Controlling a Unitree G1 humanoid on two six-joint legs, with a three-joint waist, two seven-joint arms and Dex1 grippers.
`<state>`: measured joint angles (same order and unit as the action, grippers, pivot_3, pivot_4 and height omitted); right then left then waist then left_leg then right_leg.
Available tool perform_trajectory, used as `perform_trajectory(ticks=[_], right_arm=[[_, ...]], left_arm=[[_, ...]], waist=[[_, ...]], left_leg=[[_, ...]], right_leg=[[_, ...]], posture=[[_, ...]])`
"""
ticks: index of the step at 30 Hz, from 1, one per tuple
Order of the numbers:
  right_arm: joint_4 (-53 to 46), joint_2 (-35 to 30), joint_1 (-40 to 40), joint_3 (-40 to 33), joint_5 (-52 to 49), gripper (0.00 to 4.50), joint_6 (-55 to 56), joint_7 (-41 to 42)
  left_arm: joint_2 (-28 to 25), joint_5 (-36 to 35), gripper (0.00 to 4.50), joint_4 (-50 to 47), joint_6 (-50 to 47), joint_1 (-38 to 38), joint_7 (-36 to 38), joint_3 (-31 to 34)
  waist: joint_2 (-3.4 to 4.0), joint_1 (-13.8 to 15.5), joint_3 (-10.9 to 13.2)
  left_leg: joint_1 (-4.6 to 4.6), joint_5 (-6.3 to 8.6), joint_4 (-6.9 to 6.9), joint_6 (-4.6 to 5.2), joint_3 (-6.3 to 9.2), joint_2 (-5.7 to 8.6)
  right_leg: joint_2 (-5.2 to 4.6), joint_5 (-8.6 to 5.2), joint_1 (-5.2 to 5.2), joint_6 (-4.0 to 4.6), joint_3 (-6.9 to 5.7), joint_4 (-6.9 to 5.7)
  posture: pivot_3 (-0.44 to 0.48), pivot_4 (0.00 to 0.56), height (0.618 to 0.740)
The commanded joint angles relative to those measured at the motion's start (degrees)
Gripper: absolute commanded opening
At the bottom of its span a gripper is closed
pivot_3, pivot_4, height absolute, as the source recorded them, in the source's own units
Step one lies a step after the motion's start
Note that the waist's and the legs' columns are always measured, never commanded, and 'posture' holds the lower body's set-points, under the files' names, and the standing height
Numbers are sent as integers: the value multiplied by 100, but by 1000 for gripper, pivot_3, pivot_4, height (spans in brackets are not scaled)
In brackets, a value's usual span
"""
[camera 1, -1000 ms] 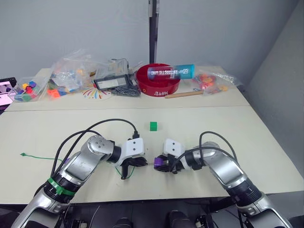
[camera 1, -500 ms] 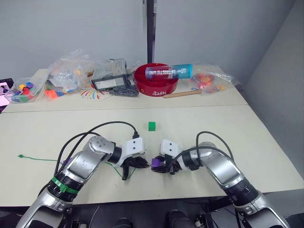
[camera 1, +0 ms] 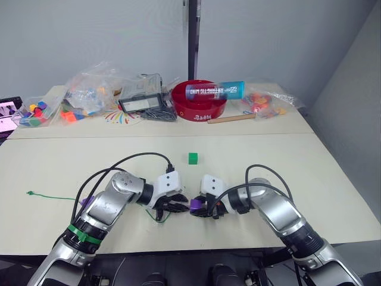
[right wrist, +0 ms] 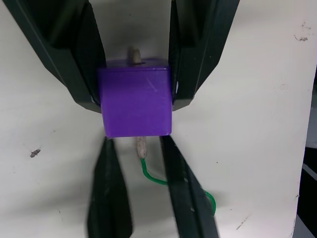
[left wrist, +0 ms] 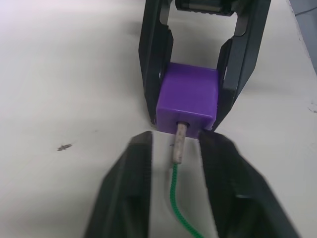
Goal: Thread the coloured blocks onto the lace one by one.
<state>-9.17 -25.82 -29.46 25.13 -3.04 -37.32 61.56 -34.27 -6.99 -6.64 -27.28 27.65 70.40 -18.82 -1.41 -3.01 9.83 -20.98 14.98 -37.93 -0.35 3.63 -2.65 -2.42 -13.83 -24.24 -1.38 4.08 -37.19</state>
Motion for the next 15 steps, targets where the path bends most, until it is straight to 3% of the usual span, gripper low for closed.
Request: perform_trajectory(ticks=[1, 10, 15], right_arm=[[27, 32, 1, 131, 66, 1206, -58, -220], [-87, -177, 105, 121, -26, 1206, -92, -258], [-244, -353, 213, 116, -87, 1206, -130, -231]], left_arm=[[-68, -425, 2610, -506, 169, -14, 246, 128], [-736, -729, 2610, -855, -64, -616, 103, 548], [-721, -783, 2610, -900, -13, -859, -232, 736]], waist=[[-3, -14, -1], [-4, -89, -1], [-4, 5, -1]], left_leg=[[0, 0, 0, 0, -1, 0], [1, 0, 2, 0, 0, -5], [-3, 0, 1, 0, 0, -2]], right_leg=[[0, 0, 0, 0, 0, 1], [4, 0, -3, 1, 0, -4], [-1, 0, -2, -1, -1, 5]], posture=[[0, 150, 731], [0, 150, 731], [0, 150, 731]])
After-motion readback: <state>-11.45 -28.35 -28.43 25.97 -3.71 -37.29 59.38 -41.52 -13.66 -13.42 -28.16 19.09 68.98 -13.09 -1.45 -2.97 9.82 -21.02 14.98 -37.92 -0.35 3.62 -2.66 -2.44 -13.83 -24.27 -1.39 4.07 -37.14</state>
